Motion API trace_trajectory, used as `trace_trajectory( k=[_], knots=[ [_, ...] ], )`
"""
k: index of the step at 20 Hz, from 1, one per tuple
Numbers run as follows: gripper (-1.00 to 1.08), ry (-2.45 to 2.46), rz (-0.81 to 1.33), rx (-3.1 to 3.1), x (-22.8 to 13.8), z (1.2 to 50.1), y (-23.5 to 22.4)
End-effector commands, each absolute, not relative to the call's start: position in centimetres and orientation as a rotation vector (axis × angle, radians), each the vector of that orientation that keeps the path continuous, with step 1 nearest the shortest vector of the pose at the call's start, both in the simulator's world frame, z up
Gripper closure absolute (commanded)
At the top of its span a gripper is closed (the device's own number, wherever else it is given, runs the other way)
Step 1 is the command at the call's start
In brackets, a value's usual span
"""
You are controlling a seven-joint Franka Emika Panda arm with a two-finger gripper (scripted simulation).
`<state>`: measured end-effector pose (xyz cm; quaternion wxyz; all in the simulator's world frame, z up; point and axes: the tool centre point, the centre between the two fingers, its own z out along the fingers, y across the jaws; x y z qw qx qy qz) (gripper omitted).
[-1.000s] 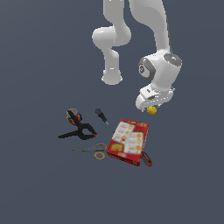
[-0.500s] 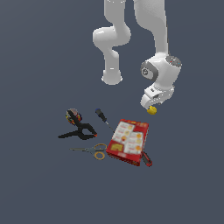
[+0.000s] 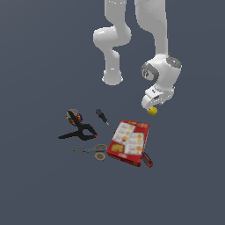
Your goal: Pick up a designated object from a clutter of objects.
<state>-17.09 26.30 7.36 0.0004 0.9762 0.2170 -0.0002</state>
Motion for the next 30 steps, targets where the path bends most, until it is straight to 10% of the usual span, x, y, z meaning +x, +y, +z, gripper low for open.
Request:
trace_trajectory(
  k=[1,16,17,30],
  knots=[
    [-0.92,0.682,-0.001,3.066,-17.1,6.7,26.3],
    [-0.92,0.685,0.000,3.066,-17.2,2.8,26.4],
    [1.08,0.685,0.000,3.066,-17.2,2.8,26.4],
    [1.08,0.685,0.000,3.066,-17.1,3.0,26.3]
  ],
)
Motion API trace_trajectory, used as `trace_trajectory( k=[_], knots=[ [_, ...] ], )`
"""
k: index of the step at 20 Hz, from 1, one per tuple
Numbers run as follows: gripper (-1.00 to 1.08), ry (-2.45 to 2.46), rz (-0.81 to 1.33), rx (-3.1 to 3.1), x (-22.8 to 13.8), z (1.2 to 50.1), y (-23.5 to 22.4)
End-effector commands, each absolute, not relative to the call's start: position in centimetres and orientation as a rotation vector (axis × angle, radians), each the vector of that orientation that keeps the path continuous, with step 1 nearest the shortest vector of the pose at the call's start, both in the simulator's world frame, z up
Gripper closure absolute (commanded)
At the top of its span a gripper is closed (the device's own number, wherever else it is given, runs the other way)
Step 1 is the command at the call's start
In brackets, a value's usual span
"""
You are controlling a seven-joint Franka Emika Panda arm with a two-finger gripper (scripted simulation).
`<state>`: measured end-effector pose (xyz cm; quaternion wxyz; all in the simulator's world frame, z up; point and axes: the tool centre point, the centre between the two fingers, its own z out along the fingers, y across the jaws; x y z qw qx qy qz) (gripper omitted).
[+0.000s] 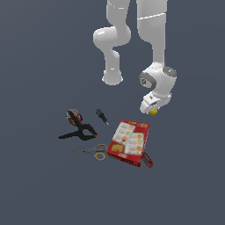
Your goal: Pick up a designated object from a clutter of objects.
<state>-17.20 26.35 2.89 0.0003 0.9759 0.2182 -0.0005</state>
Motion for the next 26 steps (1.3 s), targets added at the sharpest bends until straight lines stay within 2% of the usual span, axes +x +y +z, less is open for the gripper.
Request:
trace_trajectory(
  k=[1,12,26],
  knots=[
    [1.08,0.685,0.000,3.066,-17.0,3.2,26.3],
    [1.08,0.687,-0.001,3.066,-14.1,7.8,25.0],
    [1.08,0.690,-0.003,3.070,-6.8,19.5,21.9]
  ],
)
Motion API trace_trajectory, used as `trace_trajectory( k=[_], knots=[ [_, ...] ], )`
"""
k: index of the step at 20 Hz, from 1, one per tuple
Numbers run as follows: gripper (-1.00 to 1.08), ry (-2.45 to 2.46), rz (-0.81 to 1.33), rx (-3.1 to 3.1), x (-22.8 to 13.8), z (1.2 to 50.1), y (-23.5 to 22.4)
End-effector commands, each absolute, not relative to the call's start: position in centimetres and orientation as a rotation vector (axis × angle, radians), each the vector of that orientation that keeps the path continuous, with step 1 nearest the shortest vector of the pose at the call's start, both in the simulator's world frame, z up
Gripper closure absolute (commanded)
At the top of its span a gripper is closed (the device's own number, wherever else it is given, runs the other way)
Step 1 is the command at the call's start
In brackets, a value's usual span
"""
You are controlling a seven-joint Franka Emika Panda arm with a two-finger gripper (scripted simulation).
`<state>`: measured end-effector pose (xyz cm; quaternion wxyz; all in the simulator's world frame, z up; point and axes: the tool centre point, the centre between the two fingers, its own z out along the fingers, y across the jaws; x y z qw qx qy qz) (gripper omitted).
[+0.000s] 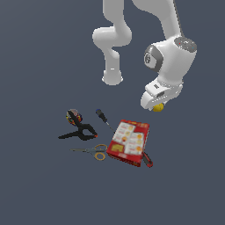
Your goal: Pick up a designated object from a clutter of objects.
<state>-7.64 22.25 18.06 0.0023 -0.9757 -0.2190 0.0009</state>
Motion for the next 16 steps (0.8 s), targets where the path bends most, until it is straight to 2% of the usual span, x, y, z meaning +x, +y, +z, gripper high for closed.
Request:
trace_trajectory(
  k=[1,16],
  knots=[
    [1.08,-0.688,0.003,-3.060,-6.3,20.3,21.6],
    [1.08,-0.686,0.002,-3.062,1.7,32.5,18.3]
  ],
)
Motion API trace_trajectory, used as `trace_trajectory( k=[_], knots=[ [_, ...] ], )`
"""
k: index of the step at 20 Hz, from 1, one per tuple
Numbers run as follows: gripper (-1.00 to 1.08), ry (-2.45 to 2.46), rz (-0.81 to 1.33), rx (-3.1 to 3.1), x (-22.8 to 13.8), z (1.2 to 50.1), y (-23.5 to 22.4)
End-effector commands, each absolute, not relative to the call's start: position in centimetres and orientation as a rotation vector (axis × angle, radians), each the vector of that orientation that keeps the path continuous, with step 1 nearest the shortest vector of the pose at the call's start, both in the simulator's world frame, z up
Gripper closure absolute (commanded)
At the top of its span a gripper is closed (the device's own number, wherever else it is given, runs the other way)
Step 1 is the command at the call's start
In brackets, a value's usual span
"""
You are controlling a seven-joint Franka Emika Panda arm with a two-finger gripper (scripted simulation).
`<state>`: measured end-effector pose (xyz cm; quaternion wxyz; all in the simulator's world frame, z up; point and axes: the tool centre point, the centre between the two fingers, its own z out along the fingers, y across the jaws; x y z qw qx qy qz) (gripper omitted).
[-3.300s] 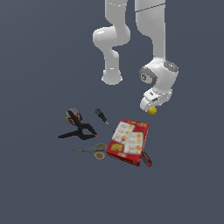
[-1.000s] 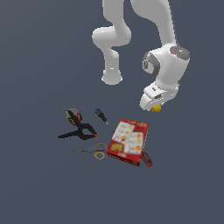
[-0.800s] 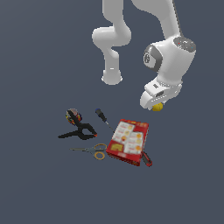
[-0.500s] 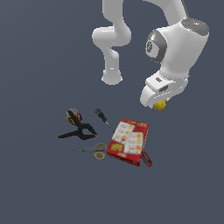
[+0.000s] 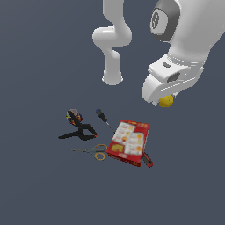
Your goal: Pick up a designated object from a clutter of objects.
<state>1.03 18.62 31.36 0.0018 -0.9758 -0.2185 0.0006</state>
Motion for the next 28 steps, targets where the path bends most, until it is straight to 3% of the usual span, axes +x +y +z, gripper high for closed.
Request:
trace_trajectory(
  k=[1,16,28],
  knots=[
    [1.08,-0.686,0.001,-3.063,2.2,33.1,18.1],
    [1.08,-0.684,0.001,-3.066,7.8,41.1,16.1],
    [1.08,-0.684,0.001,-3.066,9.9,43.9,15.5]
  ],
)
